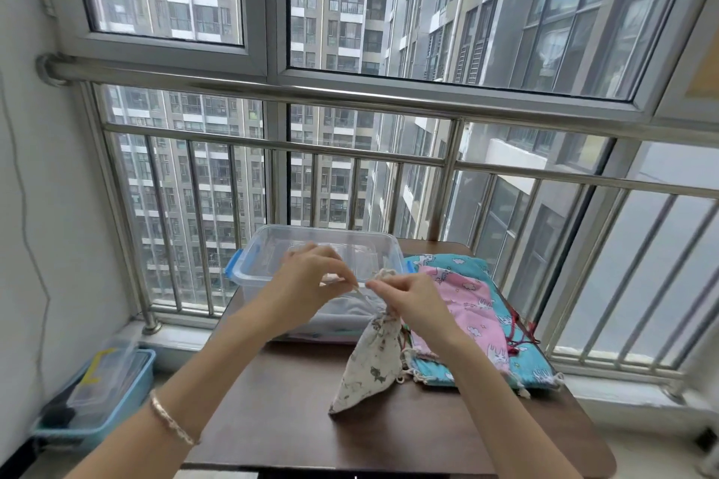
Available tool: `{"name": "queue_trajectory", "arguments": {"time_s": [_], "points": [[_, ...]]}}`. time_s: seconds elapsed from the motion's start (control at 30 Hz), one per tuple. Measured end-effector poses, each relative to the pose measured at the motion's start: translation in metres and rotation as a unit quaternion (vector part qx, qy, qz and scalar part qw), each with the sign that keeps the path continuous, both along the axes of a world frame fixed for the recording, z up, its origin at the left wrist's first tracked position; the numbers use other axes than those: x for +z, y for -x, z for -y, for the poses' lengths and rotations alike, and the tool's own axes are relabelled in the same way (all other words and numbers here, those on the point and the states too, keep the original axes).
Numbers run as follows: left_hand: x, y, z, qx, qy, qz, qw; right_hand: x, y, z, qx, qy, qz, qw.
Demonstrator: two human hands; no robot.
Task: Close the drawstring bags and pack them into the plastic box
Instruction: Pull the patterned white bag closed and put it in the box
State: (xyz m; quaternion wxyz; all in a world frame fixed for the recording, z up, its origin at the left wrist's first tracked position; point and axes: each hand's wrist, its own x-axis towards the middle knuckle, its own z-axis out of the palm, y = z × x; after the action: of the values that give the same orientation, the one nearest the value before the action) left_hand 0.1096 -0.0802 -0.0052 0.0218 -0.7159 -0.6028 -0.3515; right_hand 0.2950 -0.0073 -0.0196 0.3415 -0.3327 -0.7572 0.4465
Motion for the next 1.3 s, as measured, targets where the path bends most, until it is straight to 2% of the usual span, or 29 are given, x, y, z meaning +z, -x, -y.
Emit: {"name": "queue_trajectory", "arguments": {"time_s": [0.07,0.17,0.23,0.37,0.5,0.57,0.63,0.73,0.77,0.97,1.17,1.3], "points": [[0.007,-0.008,-0.004,0.023,-0.039,-0.057,0.997,0.008,0.005,0.001,0.032,-0.021,0.096,0.995],[0.016,-0.021,-0.008,0.049,-0.011,-0.040,0.998,0.016,0.008,0.001,0.078,0.006,0.159,0.984],[0.017,-0.027,-0.011,0.068,0.025,0.008,0.997,0.017,0.007,0.000,0.098,0.053,0.126,0.986],[0.005,-0.039,-0.018,0.062,0.057,0.144,0.986,0.012,0.000,0.002,0.084,0.068,0.026,0.994],[-0.010,-0.049,-0.015,0.031,0.049,0.157,0.986,0.007,-0.004,0.000,0.086,0.107,-0.073,0.988],[-0.017,-0.050,-0.015,0.004,0.038,0.192,0.981,0.006,-0.004,0.001,0.078,0.118,-0.104,0.984],[-0.021,-0.047,-0.015,-0.017,0.046,0.247,0.968,0.003,-0.004,0.001,0.066,0.125,-0.134,0.981],[-0.021,-0.043,-0.013,-0.064,0.095,0.362,0.925,-0.001,-0.005,-0.003,0.044,0.118,-0.156,0.980],[-0.021,-0.041,-0.013,-0.072,0.111,0.377,0.917,-0.003,-0.006,-0.005,0.040,0.109,-0.155,0.981],[-0.019,-0.024,-0.002,-0.110,0.153,0.322,0.928,-0.008,-0.010,-0.003,0.034,0.047,-0.119,0.991],[-0.014,-0.016,0.005,-0.079,0.187,0.223,0.953,-0.008,-0.012,-0.006,0.042,0.050,-0.088,0.994],[-0.018,-0.031,0.000,-0.068,0.174,0.251,0.950,-0.012,-0.004,-0.005,0.030,0.048,-0.084,0.995]]}}
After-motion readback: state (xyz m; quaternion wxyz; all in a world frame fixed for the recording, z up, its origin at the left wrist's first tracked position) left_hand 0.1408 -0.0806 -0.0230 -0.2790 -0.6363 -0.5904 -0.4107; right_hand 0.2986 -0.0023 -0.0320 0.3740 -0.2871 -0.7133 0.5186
